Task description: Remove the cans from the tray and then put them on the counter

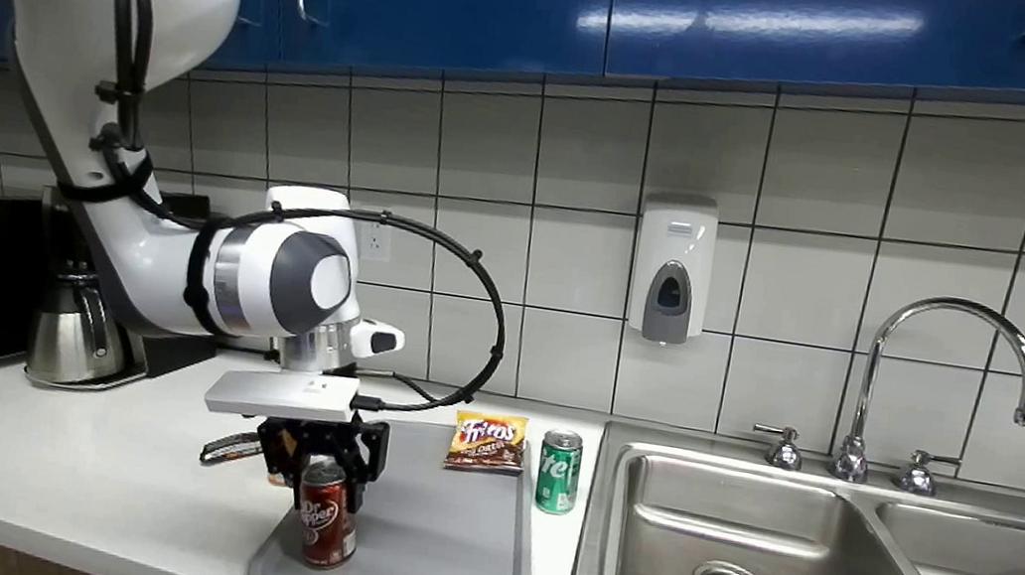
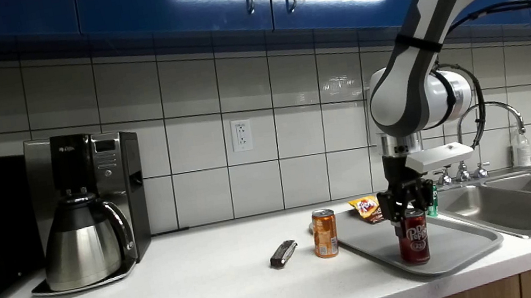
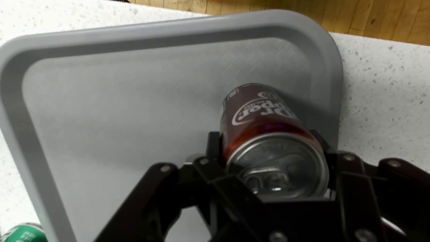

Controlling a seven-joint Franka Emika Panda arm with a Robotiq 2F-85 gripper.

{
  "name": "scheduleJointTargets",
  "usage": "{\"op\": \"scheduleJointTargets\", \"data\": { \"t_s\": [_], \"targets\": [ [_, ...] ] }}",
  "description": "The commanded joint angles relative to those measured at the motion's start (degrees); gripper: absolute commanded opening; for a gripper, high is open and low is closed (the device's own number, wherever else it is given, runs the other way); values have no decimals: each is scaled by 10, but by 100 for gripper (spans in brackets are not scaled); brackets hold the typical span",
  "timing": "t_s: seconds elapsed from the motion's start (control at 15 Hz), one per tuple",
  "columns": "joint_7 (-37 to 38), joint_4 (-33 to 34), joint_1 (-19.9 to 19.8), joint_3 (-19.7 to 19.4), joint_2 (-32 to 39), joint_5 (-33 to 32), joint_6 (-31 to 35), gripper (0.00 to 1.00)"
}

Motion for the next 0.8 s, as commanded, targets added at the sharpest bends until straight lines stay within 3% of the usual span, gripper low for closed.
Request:
{"op": "scheduleJointTargets", "data": {
  "t_s": [0.0, 0.73],
  "targets": [
    [6, 2, -5, 0, -2, -10, 9, 38],
    [-18, -8, 3, 9, -48, 37, 40, 38]
  ]
}}
